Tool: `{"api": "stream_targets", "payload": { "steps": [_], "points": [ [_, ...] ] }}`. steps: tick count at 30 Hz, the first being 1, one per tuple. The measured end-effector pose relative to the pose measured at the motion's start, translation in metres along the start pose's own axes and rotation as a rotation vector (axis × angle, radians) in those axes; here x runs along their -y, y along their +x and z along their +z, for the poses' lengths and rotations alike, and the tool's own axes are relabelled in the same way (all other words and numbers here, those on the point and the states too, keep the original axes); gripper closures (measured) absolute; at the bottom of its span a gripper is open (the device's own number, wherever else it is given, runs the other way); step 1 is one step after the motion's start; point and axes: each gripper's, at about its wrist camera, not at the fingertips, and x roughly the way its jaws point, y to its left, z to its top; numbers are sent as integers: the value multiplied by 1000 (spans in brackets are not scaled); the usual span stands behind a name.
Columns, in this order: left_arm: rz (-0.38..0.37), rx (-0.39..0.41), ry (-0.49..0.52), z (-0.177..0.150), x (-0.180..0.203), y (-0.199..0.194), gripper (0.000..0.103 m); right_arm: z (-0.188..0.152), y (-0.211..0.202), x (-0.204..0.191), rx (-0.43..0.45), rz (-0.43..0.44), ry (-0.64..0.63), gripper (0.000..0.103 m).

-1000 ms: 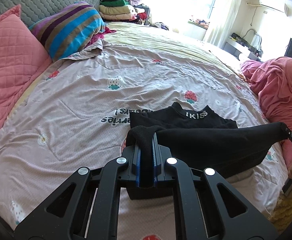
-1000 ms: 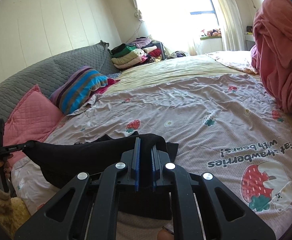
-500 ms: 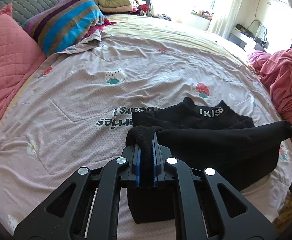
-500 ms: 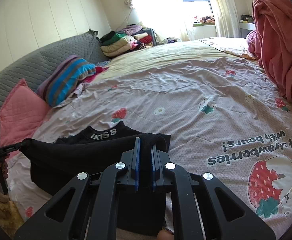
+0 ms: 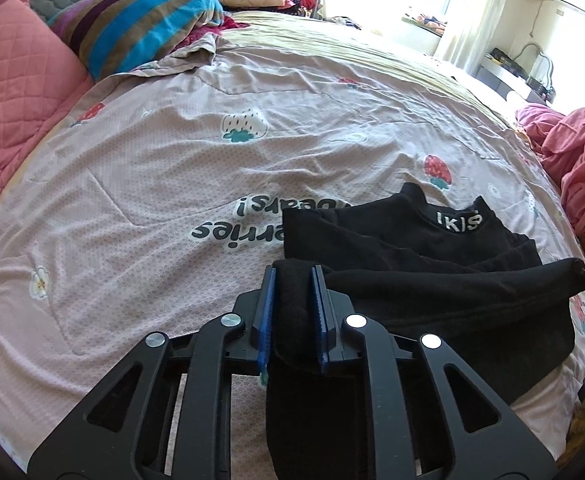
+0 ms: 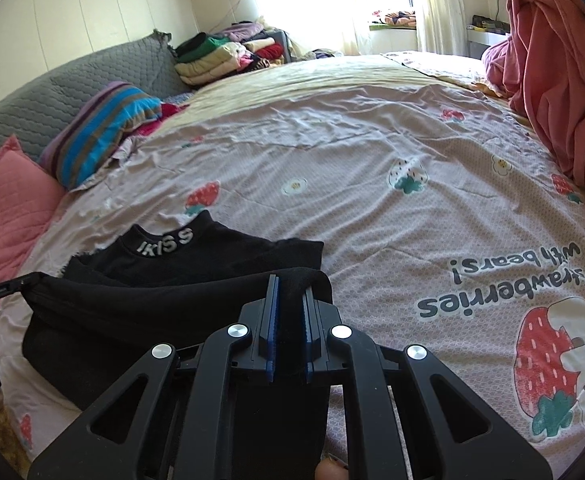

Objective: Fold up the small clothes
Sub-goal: 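Lay the hem onto the collar and open both grippers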

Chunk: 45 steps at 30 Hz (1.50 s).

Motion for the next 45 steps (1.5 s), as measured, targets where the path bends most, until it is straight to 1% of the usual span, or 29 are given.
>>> {"api": "stream_targets", "payload": {
  "steps": [4,5,6,8,12,13,15,18,20,22,25,30,35,39,41,42,44,45],
  "points": [
    [-1,29,5,-3,3,-8,92,-3,1,0,13,-55,-5,78],
    [4,42,12,-3,4,-11,92,-4,-1,0,21,-60,3,69],
    [13,58,19,-4,6,-15,91,-4,-4,1,32,-66,11,63],
    [9,95,28,-4,9,-27,90,-6,-11,2,51,-76,15,63],
    [-40,137,43,-10,19,-49,90,-12,-29,-9,75,-69,-23,64],
    [-59,137,55,-13,24,-52,90,-14,-31,-13,71,-63,-39,65],
    [-89,125,83,-21,32,-53,90,-24,-34,-26,42,-47,-99,76],
    [-112,67,129,-40,46,-39,90,-38,-30,-46,-7,-33,-175,77],
    [-94,38,163,-51,54,-26,90,-47,-23,-57,-37,-24,-205,77],
    [-50,16,190,-61,57,-12,90,-53,-13,-63,-67,-30,-224,77],
    [-30,12,200,-66,56,0,90,-57,9,-66,-113,-61,-229,77],
    [-15,13,215,-57,54,8,90,-47,39,-65,-135,-73,-211,77],
    [-15,0,193,-41,52,23,90,-30,58,-68,-136,-93,-204,77],
    [-17,8,161,-19,49,32,90,-12,73,-66,-139,-108,-165,77],
    [-25,18,114,-8,42,35,90,-4,77,-64,-135,-111,-144,77],
    [-32,25,92,-4,38,36,88,0,79,-63,-134,-115,-136,77],
    [-42,45,54,4,28,33,81,8,79,-58,-117,-133,-127,77],
    [-49,54,45,6,25,31,72,11,78,-55,-107,-145,-120,77]
  ]
}}
